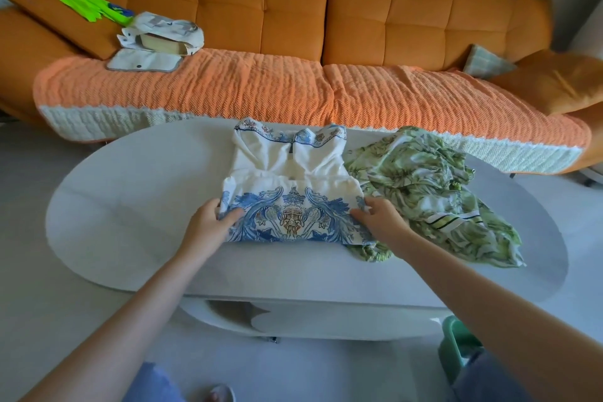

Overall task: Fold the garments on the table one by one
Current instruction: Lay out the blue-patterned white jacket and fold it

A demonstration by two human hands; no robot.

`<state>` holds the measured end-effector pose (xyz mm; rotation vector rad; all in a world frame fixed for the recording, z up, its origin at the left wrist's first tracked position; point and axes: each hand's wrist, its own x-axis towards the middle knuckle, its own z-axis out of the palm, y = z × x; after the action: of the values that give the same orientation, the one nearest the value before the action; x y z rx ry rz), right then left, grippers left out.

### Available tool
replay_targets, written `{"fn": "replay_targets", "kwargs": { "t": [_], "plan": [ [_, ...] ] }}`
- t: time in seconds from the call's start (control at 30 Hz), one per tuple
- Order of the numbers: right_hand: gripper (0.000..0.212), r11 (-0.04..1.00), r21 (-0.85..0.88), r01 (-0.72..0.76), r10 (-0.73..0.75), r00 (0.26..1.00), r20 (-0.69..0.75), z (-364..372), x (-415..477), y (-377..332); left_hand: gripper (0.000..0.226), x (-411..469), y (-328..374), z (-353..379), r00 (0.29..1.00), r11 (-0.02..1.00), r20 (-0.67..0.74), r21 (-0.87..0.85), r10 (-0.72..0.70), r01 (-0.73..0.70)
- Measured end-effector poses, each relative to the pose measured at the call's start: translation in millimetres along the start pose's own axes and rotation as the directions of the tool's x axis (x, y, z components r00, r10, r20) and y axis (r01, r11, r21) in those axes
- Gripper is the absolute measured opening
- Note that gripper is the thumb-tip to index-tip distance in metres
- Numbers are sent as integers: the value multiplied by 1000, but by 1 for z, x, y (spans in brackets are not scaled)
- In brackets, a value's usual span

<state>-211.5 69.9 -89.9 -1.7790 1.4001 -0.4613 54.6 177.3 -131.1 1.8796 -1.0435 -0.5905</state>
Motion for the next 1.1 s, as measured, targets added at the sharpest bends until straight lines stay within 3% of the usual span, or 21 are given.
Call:
{"fn": "replay_targets", "kwargs": {
  "t": [0.1,0.23,0.37,0.4,0.47,0.53,0.57,0.63,0.7,0.73,0.83,0.87,0.97,1.03,1.1],
  "plan": [
    [22,1000,-11,27,-27,999,-46,-3,-8,-5,23,-11,-2,-4,998,999,50,31,34,-35],
    [19,998,-49,-26,26,1000,-6,-2,-24,4,37,-39,-6,-13,996,991,82,128,37,-47],
    [22,955,-296,-5,-24,995,-94,5,-35,18,40,-59,-8,-18,998,960,-19,274,60,-52],
    [27,944,-327,34,-82,988,-134,6,-37,17,46,-60,-7,-20,991,944,-68,318,116,-89],
    [54,883,-431,185,-281,944,-170,6,-37,16,54,-59,-3,-23,925,852,-100,435,367,-291],
    [67,742,-572,349,-454,890,-47,5,-35,14,54,-57,6,-23,839,690,90,526,537,-498],
    [68,676,-613,410,-474,878,64,7,-33,16,58,-58,9,-21,816,627,236,540,527,-561],
    [80,566,-662,491,-409,865,291,11,-30,25,77,-59,7,-15,815,593,448,561,368,-577],
    [89,444,-710,546,-366,834,412,16,-27,38,99,-55,-4,-8,818,577,533,606,218,-548],
    [85,428,-713,556,-364,828,427,17,-26,41,107,-54,-7,-5,814,560,552,623,181,-547],
    [73,608,-591,531,-363,847,388,8,-35,35,120,-54,-9,-10,810,529,550,635,204,-564],
    [75,619,-550,561,-387,827,407,3,-41,33,122,-55,-8,-14,794,498,533,624,292,-602],
    [89,442,-566,696,-487,716,500,-11,-53,37,104,-62,-13,-25,710,393,499,600,497,-697],
    [86,382,-587,714,-506,693,514,-16,-55,45,89,-64,-20,-32,698,456,475,532,536,-713],
    [73,434,-553,711,-552,695,460,-18,-53,50,73,-64,-24,-39,702,524,428,469,570,-711]
  ]
}}
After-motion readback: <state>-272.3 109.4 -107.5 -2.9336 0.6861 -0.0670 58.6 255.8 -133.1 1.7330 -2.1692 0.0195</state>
